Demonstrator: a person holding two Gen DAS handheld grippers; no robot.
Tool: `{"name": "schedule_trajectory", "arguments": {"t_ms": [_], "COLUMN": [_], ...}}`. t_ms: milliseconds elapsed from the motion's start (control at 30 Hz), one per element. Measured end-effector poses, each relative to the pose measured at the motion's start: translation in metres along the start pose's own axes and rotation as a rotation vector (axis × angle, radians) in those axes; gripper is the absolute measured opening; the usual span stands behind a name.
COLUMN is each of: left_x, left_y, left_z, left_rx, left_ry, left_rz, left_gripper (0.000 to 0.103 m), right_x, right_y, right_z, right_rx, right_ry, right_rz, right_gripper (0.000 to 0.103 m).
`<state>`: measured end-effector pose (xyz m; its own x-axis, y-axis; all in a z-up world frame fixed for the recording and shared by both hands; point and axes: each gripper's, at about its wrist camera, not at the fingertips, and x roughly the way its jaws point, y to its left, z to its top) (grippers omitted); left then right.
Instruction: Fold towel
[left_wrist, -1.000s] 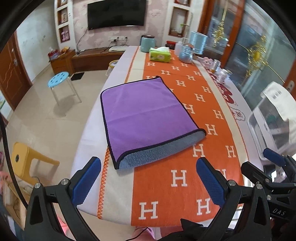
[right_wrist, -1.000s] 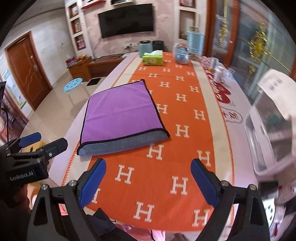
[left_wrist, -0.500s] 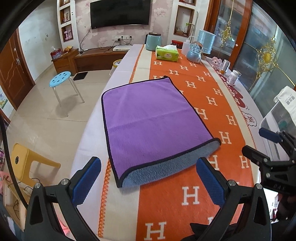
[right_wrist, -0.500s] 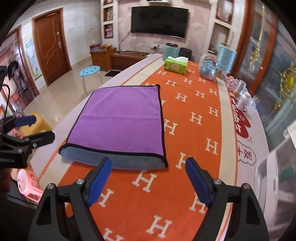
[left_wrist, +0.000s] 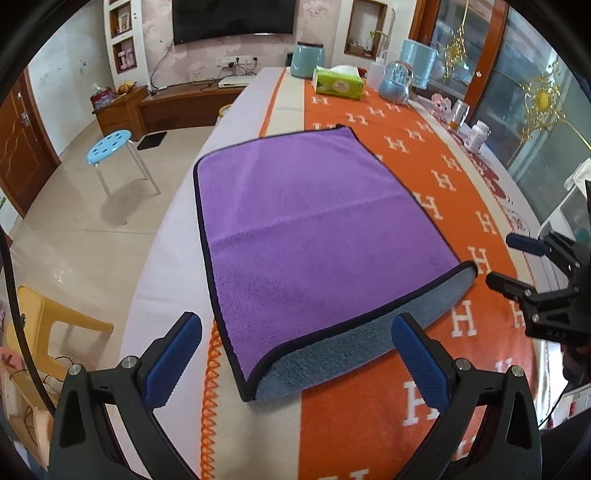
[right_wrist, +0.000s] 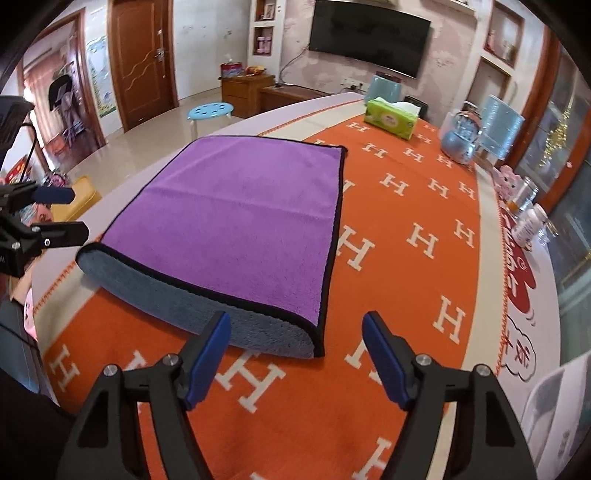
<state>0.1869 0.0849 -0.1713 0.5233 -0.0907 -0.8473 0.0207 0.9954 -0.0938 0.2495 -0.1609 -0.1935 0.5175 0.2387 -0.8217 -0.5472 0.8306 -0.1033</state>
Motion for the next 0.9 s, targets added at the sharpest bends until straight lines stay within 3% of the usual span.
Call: {"name": "schedule_trajectory", "arguments": {"t_ms": [200, 300, 700, 900], "left_x": [0.019, 0.027, 0.051, 0.051], "left_y": [0.013, 0.017, 0.017, 0.015], "left_z": [-0.002, -0.003, -0.01, -0.017], "left_rx": [-0.001, 0.005, 0.014, -0.011], "left_ry": [0.012, 0.02, 0.136, 0.164], "left_rz": [-0.038, -0.066, -0.159, -0.187], "left_gripper": [0.102, 0.102, 0.083, 0.072], "right_x": [0.019, 0.028, 0.043, 0.045], "right_y": [0.0, 0.002, -0.001, -0.001], "right_z": [-0.007, -0.01, -0.017, -0.016], "right_rx": [-0.051, -0.078, -0.115, -0.126], "right_ry": [0.0, 0.008, 0.03, 0.033], "right_rz": [0.032, 0.056, 0.085, 0.107], "right_gripper": [0.07, 0.062, 0.06, 0.047]}}
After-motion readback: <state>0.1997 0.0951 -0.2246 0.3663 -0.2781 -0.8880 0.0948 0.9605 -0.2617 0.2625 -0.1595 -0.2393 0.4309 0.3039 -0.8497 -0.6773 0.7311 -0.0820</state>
